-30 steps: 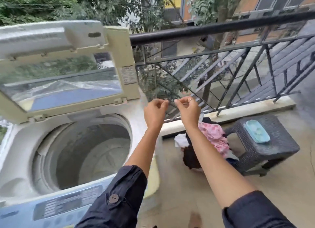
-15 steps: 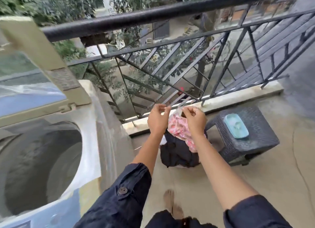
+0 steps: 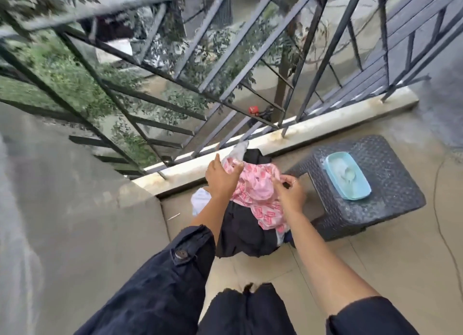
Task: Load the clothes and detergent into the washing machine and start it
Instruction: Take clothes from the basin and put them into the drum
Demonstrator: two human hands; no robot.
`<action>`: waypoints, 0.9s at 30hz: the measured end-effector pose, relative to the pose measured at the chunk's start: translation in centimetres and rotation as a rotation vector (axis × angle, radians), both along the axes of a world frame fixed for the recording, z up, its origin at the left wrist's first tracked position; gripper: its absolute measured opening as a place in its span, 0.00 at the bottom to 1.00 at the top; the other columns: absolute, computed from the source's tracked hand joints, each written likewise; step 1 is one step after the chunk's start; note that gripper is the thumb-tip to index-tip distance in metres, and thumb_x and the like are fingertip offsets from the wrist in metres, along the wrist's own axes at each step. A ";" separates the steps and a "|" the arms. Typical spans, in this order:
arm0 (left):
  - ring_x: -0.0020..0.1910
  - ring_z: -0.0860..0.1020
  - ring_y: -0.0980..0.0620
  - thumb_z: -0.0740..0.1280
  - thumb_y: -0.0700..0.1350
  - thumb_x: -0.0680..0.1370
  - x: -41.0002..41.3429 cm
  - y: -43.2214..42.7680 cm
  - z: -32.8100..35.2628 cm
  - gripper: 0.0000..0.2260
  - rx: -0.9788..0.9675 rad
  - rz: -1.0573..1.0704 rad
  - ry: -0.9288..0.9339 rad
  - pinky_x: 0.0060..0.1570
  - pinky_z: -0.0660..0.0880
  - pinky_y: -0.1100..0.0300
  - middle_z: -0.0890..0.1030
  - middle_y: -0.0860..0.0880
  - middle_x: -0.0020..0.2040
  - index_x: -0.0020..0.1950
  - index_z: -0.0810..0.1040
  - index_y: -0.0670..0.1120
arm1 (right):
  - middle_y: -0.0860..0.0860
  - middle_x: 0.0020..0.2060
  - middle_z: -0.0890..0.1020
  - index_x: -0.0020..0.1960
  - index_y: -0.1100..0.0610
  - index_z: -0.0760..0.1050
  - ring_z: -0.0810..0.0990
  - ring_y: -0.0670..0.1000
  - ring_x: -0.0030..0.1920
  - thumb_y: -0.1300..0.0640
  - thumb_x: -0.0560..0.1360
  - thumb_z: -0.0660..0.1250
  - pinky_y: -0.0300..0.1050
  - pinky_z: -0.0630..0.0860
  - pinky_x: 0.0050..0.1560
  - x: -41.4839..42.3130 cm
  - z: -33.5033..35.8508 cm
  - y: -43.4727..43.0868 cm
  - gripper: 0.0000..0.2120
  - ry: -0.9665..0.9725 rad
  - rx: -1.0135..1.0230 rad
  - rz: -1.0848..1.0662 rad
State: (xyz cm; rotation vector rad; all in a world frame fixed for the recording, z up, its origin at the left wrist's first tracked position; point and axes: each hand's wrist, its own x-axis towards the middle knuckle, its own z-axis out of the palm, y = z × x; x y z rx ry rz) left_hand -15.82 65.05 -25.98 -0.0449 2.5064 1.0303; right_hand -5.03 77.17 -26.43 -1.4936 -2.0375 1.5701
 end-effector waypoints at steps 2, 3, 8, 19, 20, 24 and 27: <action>0.76 0.56 0.43 0.65 0.61 0.74 -0.6 1.2 -3.8 0.38 -0.003 0.029 -0.062 0.72 0.57 0.39 0.59 0.43 0.77 0.78 0.54 0.48 | 0.56 0.61 0.77 0.64 0.59 0.74 0.75 0.56 0.61 0.48 0.74 0.68 0.44 0.70 0.55 -0.3 -4.0 0.9 0.23 -0.052 -0.053 0.004; 0.76 0.55 0.43 0.65 0.61 0.74 -0.9 1.7 -5.4 0.38 0.007 0.056 -0.093 0.72 0.56 0.40 0.57 0.43 0.77 0.78 0.53 0.48 | 0.57 0.64 0.75 0.67 0.58 0.71 0.74 0.57 0.63 0.45 0.74 0.67 0.47 0.70 0.59 -0.6 -5.9 1.2 0.26 -0.083 -0.084 0.011; 0.77 0.46 0.41 0.65 0.63 0.73 -1.6 3.6 -11.6 0.41 -0.042 0.099 -0.195 0.74 0.48 0.40 0.47 0.41 0.78 0.79 0.49 0.50 | 0.58 0.75 0.57 0.76 0.56 0.55 0.59 0.60 0.74 0.38 0.73 0.65 0.55 0.60 0.72 -1.6 -13.1 1.1 0.40 -0.235 -0.207 -0.005; 0.49 0.78 0.46 0.67 0.52 0.75 -2.1 3.8 -14.3 0.12 0.116 0.045 -0.328 0.55 0.73 0.59 0.79 0.48 0.42 0.33 0.74 0.49 | 0.56 0.76 0.54 0.71 0.53 0.67 0.58 0.59 0.75 0.45 0.74 0.66 0.56 0.60 0.73 -3.5 -15.8 0.2 0.28 -0.154 -0.154 -0.037; 0.40 0.76 0.51 0.66 0.49 0.76 -1.9 3.9 -14.1 0.14 0.126 0.053 -0.315 0.43 0.72 0.61 0.75 0.51 0.35 0.31 0.69 0.49 | 0.57 0.75 0.60 0.69 0.54 0.70 0.61 0.60 0.73 0.46 0.74 0.65 0.57 0.62 0.71 -3.6 -15.5 0.1 0.25 -0.133 -0.147 -0.043; 0.29 0.66 0.57 0.64 0.46 0.77 -0.9 4.3 -12.4 0.18 0.196 0.123 -0.216 0.31 0.64 0.63 0.67 0.52 0.29 0.29 0.61 0.48 | 0.57 0.68 0.71 0.67 0.61 0.71 0.69 0.58 0.68 0.56 0.78 0.61 0.48 0.65 0.68 -3.9 -12.9 -0.2 0.19 -0.043 -0.128 -0.116; 0.30 0.66 0.55 0.65 0.48 0.77 -0.4 4.2 -9.9 0.19 0.259 0.189 -0.232 0.35 0.64 0.60 0.66 0.52 0.30 0.31 0.60 0.48 | 0.58 0.65 0.74 0.67 0.62 0.71 0.72 0.58 0.66 0.57 0.78 0.60 0.45 0.66 0.64 -3.8 -9.9 -0.2 0.19 0.010 -0.147 -0.171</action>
